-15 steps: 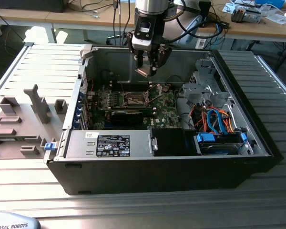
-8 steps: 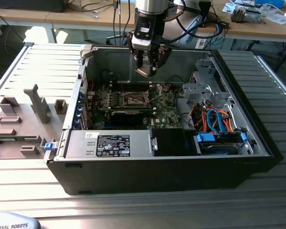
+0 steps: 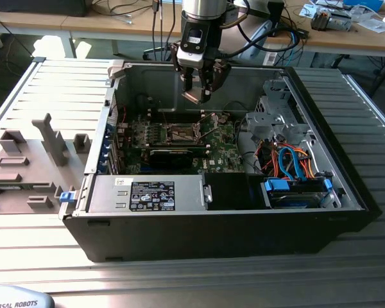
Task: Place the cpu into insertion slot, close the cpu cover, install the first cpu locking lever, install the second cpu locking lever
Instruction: 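Place the cpu into insertion slot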
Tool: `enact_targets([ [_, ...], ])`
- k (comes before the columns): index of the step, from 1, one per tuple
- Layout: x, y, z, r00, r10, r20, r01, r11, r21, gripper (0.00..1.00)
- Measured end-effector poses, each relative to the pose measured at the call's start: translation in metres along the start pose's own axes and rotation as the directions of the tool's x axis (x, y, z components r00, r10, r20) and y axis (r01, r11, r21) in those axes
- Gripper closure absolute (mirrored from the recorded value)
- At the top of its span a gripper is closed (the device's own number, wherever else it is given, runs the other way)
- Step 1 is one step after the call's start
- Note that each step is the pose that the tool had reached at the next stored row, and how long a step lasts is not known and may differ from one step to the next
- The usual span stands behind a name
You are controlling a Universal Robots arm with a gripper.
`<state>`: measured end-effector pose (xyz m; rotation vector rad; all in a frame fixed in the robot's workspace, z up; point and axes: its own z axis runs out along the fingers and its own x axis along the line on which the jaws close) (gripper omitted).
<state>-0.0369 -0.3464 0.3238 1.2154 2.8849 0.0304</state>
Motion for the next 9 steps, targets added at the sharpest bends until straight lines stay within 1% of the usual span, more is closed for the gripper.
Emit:
enact_targets([
  [9,0.0000,0.0000,0.0000,1.0000,0.006,0.0007,-0.006,1.0000,0.0006,0.46],
])
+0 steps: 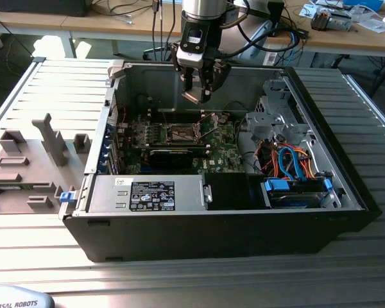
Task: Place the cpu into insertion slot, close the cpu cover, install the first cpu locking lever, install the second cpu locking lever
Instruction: 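Place the cpu into insertion slot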
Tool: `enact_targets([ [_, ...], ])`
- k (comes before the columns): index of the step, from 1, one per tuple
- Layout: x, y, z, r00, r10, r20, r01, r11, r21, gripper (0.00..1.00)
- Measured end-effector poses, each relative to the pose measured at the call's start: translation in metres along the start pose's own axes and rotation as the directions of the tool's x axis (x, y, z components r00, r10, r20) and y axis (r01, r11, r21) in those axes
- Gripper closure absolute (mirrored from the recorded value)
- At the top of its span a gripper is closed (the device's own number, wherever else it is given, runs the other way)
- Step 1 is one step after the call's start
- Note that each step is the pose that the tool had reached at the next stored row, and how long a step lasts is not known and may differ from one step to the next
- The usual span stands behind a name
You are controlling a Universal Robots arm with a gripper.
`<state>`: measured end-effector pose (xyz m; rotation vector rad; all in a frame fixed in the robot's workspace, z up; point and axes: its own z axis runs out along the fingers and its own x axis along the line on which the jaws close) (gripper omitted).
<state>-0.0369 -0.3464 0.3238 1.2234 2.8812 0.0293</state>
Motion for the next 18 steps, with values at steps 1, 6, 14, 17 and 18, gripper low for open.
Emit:
enact_targets([
  [1,0.0000,0.0000,0.0000,1.0000,0.001,0.0001,-0.001,1.0000,0.0001,0.46],
  [6,0.0000,0.0000,0.0000,1.0000,0.004,0.0007,-0.004,1.0000,0.0006,0.46],
  [14,0.0000,0.0000,0.0000,1.0000,0.010,0.0013,-0.010,1.0000,0.0011,0.46],
  [17,0.0000,0.0000,0.0000,0.9999,0.012,0.0014,-0.012,0.9999,0.0011,0.46],
  [18,0.0000,0.0000,0.0000,0.9999,0.012,0.0014,-0.012,0.9999,0.0012,0.46],
])
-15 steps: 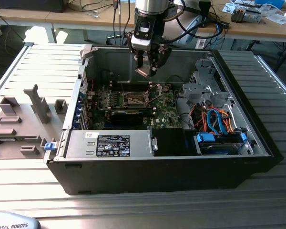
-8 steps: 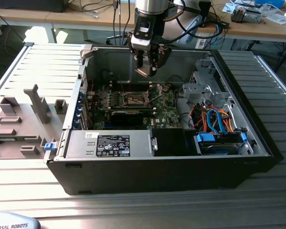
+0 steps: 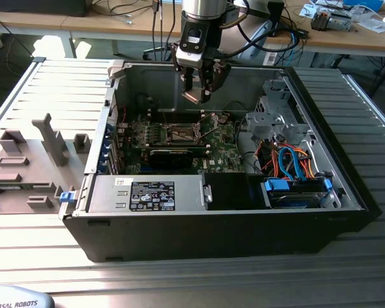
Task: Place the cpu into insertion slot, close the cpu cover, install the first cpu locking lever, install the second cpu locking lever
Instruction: 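Place the cpu into insertion slot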
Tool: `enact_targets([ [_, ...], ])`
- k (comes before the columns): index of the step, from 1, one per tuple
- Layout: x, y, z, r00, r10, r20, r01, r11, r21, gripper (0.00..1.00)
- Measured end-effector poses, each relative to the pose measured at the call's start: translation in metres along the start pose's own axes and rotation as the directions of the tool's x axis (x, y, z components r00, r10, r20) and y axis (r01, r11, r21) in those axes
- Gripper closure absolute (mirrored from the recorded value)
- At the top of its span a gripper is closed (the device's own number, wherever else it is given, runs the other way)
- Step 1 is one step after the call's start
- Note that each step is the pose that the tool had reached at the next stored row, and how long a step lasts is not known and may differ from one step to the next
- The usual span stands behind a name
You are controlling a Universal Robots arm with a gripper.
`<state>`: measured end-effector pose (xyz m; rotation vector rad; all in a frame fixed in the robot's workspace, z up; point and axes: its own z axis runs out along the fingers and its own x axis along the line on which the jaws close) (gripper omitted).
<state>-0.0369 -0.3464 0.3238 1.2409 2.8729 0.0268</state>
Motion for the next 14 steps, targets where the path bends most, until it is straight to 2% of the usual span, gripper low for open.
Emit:
enact_targets([
  [14,0.0000,0.0000,0.0000,1.0000,0.009,0.0004,-0.009,1.0000,0.0003,0.46],
])
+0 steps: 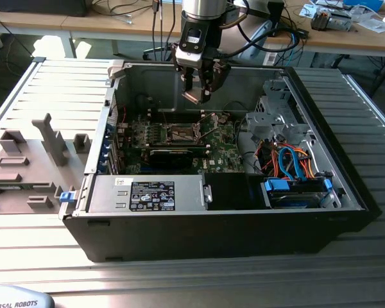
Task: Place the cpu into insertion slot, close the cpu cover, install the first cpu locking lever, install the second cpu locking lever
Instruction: 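Place the cpu into insertion slot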
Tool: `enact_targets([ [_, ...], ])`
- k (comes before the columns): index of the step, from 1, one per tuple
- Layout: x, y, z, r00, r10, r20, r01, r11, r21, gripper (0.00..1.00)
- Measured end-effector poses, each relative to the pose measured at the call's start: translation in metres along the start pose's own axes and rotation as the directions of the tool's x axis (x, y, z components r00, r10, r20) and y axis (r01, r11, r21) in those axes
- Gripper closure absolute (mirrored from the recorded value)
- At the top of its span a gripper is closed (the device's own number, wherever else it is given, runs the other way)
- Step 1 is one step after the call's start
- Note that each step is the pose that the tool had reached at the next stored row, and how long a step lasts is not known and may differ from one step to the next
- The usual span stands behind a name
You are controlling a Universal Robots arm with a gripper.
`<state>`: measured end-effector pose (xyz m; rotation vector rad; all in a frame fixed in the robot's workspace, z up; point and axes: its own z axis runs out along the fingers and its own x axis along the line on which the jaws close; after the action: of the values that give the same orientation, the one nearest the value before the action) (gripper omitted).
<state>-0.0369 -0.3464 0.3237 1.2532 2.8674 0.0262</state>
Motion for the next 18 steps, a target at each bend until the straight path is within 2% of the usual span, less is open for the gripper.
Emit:
enact_targets([
  [18,0.0000,0.0000,0.0001,0.9999,0.014,0.0006,-0.014,0.9999,0.0003,0.46],
])
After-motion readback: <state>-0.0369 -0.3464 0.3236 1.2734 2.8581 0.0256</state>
